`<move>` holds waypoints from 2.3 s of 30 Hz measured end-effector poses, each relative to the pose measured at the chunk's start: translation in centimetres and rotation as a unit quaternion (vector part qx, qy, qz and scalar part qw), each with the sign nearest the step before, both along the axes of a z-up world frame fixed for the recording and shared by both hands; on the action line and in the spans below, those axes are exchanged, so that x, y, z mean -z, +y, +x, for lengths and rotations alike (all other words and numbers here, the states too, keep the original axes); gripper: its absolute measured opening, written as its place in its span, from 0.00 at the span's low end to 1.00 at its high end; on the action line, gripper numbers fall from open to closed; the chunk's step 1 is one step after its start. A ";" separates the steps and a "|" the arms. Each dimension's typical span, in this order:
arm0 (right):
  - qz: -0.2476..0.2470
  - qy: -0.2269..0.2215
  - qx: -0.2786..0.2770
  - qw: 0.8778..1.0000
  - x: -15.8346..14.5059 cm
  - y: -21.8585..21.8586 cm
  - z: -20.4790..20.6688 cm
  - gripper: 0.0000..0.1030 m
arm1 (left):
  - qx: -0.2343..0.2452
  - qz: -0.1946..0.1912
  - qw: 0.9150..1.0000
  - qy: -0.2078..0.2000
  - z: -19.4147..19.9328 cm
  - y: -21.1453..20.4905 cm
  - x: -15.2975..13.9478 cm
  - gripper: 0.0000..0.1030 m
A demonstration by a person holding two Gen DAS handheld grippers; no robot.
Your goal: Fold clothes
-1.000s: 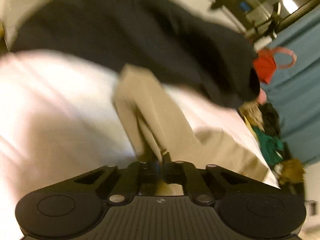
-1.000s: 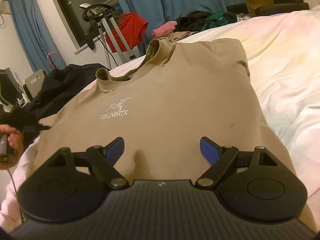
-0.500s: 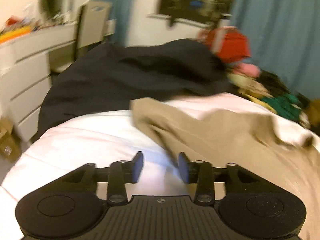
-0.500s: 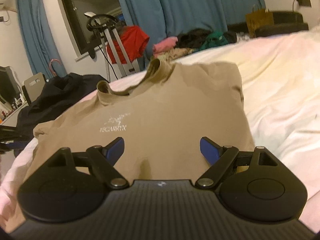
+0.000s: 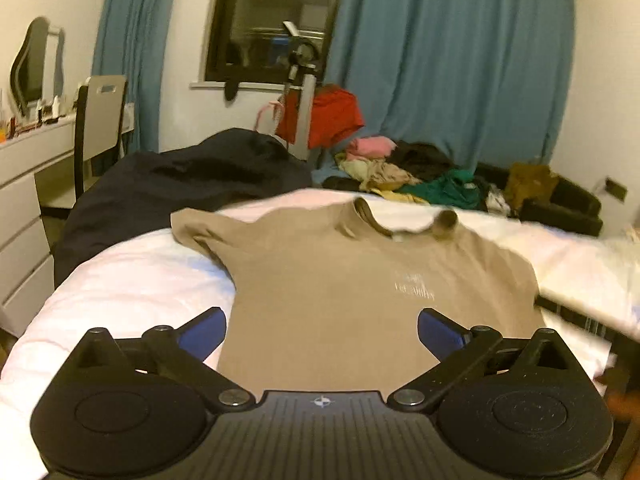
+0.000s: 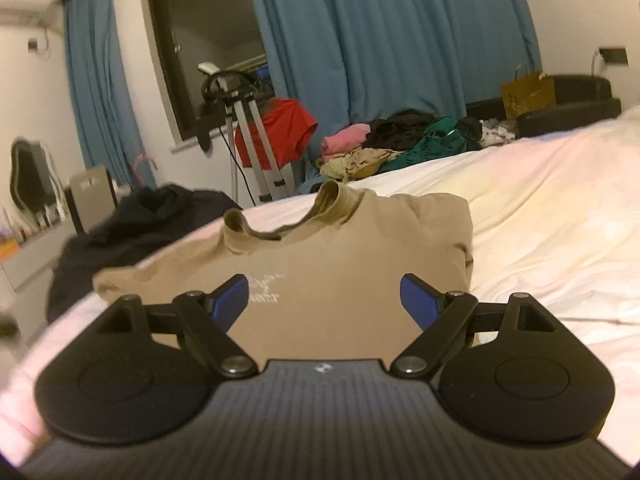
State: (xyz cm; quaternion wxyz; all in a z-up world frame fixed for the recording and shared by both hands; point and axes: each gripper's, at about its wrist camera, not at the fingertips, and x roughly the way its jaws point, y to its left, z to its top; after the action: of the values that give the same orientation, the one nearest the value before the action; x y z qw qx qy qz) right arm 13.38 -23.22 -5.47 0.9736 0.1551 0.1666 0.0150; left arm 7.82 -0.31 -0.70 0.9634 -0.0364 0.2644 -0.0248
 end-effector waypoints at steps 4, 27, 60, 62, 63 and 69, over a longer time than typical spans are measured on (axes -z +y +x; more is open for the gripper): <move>0.066 -0.009 0.009 0.998 -0.8 -2.8 -0.6 0.82 | 0.009 0.006 1.000 0.003 -1.4 -0.4 0.5 1.00; -0.011 0.074 0.040 0.996 6.8 -10.1 17.8 0.18 | 0.035 0.001 0.999 0.020 2.8 -1.8 3.9 1.00; 0.162 0.105 -0.044 0.980 7.4 -7.5 15.9 0.62 | 0.013 -0.039 0.999 0.004 3.4 -0.9 4.5 1.00; 0.133 0.103 -0.048 0.985 7.1 -6.6 15.4 0.34 | 0.012 -0.039 0.999 0.007 3.4 -0.9 4.7 1.00; 0.113 0.098 -0.047 0.988 6.7 -6.1 15.2 0.28 | 0.012 -0.040 0.999 0.008 3.4 -0.9 4.8 1.00; 0.061 0.060 0.033 0.996 4.7 -7.8 13.3 0.22 | 0.010 -0.039 0.999 0.010 3.2 -1.0 4.8 1.00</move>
State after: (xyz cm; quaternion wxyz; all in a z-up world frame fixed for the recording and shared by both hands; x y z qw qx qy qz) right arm 26.63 -31.04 -10.14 0.9507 0.2200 0.2178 -0.0167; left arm 11.06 -1.28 -5.50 0.9583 -0.0715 0.2732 -0.0444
